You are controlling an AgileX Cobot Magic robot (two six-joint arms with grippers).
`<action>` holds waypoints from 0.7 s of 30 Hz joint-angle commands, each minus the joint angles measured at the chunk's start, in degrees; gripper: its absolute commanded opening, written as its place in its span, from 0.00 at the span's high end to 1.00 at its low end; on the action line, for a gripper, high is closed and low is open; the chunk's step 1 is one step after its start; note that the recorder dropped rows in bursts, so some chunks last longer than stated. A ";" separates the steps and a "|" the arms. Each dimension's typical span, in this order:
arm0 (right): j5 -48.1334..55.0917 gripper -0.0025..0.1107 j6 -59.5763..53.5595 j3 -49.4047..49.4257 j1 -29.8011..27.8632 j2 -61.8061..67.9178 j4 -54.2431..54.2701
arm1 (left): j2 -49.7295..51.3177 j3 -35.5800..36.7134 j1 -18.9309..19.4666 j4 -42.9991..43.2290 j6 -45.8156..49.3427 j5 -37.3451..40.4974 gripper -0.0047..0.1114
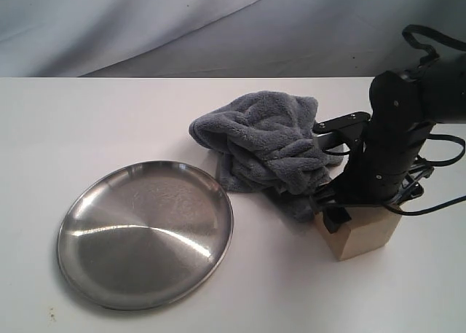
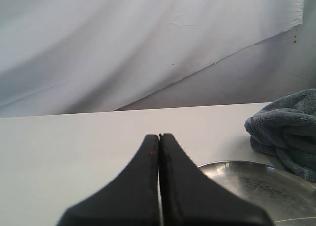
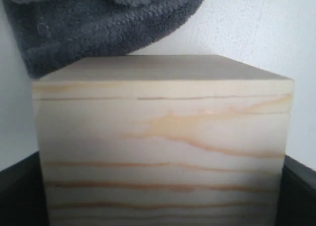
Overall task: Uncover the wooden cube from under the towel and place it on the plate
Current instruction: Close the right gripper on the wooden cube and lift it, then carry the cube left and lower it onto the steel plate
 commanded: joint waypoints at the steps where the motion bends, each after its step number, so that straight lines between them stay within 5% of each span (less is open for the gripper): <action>1: 0.11 0.98 4.23 0.13 0.27 -4.33 0.47 | -0.24 0.25 -0.28 -0.10 -0.14 -0.18 0.96; 21: -1.95 0.98 4.90 -5.35 15.69 -8.97 7.95 | -0.24 0.25 -0.28 -0.10 -0.14 -0.18 0.96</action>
